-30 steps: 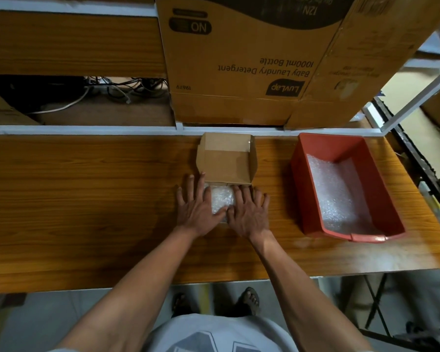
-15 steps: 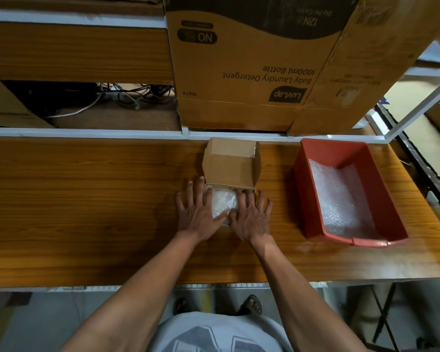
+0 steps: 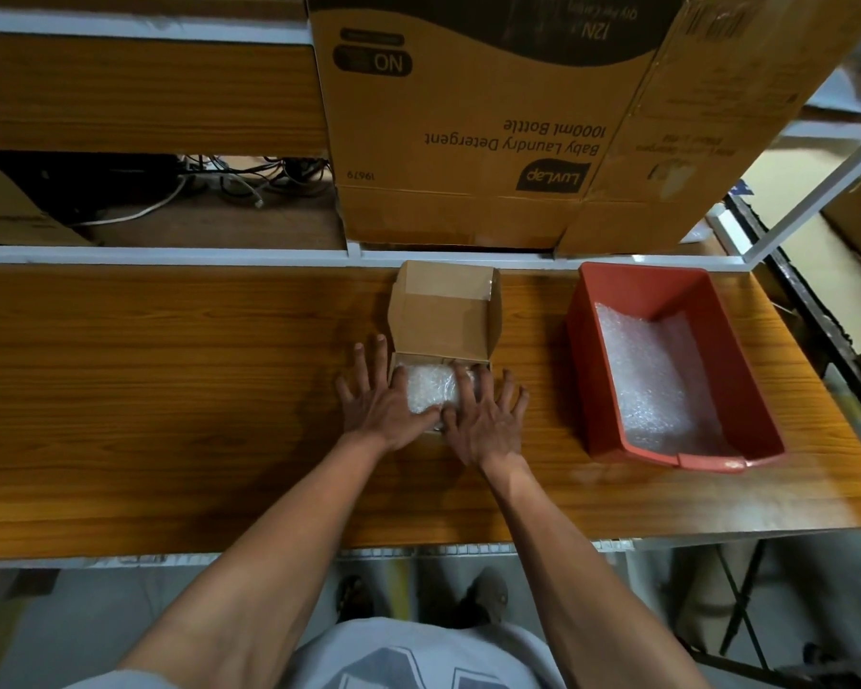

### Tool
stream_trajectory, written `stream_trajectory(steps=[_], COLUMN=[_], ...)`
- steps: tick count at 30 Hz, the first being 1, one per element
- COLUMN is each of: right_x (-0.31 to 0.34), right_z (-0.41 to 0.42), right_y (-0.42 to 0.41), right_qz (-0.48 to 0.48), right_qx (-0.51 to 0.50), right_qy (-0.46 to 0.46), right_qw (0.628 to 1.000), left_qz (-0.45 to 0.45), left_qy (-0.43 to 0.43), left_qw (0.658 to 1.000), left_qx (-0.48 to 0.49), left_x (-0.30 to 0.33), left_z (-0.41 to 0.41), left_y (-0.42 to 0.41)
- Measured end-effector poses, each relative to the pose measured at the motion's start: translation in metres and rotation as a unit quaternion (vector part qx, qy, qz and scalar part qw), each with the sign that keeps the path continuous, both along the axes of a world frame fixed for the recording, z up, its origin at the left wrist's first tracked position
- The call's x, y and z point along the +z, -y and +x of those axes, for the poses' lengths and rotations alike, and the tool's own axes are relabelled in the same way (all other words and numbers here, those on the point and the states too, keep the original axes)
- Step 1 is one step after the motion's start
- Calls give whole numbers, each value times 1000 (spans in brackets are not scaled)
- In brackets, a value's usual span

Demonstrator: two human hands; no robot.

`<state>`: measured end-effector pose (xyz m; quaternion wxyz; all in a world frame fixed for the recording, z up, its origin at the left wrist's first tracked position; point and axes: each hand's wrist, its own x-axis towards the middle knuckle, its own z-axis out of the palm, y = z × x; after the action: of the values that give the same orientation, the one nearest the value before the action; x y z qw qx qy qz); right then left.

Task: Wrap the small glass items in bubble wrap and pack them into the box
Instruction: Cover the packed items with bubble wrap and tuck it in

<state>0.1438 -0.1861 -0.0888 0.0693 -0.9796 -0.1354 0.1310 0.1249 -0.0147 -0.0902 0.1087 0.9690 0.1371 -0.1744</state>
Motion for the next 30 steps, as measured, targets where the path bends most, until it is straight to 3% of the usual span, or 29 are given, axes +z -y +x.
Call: stream_trajectory(steps=[3, 6, 11, 15, 30], right_x=[1, 2, -3, -10, -12], right_z=[-1, -3, 10, 23, 22], right_y=[0, 2, -3, -6, -4], right_qz=[-5, 39, 97, 62, 18], right_qx=[6, 20, 206, 260, 255], right_qy=[-6, 60, 104, 82, 90], right_qw=[1000, 997, 968, 960, 963], left_qz=[2, 6, -19, -9, 12], left_qy=[16, 89, 217, 226, 226], left_qw=[1000, 994, 969, 965, 962], left_qx=[-16, -57, -115, -132, -153], left_x=[2, 0, -15, -21, -16], left_z=[-7, -25, -69, -81, -91], left_y=[2, -2, -6, -8, -20])
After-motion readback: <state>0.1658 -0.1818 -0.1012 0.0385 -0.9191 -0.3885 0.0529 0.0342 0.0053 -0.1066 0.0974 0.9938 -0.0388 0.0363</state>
